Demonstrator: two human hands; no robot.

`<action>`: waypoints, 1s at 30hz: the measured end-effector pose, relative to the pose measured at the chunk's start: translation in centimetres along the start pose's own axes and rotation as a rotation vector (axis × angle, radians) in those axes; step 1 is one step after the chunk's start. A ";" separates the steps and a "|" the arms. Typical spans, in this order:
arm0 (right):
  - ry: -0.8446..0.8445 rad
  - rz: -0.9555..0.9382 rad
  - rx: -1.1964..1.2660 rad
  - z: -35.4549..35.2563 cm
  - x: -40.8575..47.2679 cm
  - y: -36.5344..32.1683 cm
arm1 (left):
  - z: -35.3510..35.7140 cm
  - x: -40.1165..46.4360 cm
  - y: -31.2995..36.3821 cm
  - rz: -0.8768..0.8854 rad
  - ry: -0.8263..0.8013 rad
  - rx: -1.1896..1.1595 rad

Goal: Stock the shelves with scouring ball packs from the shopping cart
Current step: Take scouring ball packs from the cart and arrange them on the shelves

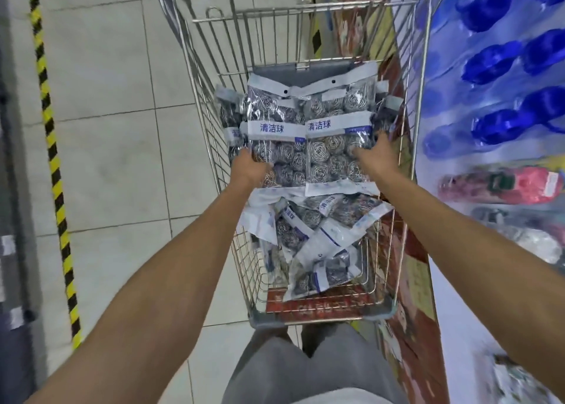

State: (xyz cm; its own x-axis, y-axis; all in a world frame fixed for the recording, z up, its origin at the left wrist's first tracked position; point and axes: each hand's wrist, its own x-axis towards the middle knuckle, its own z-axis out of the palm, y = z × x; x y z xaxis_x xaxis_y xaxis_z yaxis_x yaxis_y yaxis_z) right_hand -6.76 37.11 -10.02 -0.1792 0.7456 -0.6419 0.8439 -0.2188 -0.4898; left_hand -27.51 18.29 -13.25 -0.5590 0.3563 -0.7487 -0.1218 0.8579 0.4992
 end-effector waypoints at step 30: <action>0.035 0.043 0.681 -2.1 -19.6 5.8 | -5.5 -15.2 -3.3 0.156 -0.147 -0.381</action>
State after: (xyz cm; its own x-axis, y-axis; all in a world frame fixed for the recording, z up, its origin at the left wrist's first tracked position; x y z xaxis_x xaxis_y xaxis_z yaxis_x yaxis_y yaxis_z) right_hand 2.75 22.55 1.00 -0.1265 0.7448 -0.6552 0.3418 -0.5873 -0.7337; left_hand -23.13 7.96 -1.10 -0.4754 0.5433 -0.6919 -0.3549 0.6012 0.7159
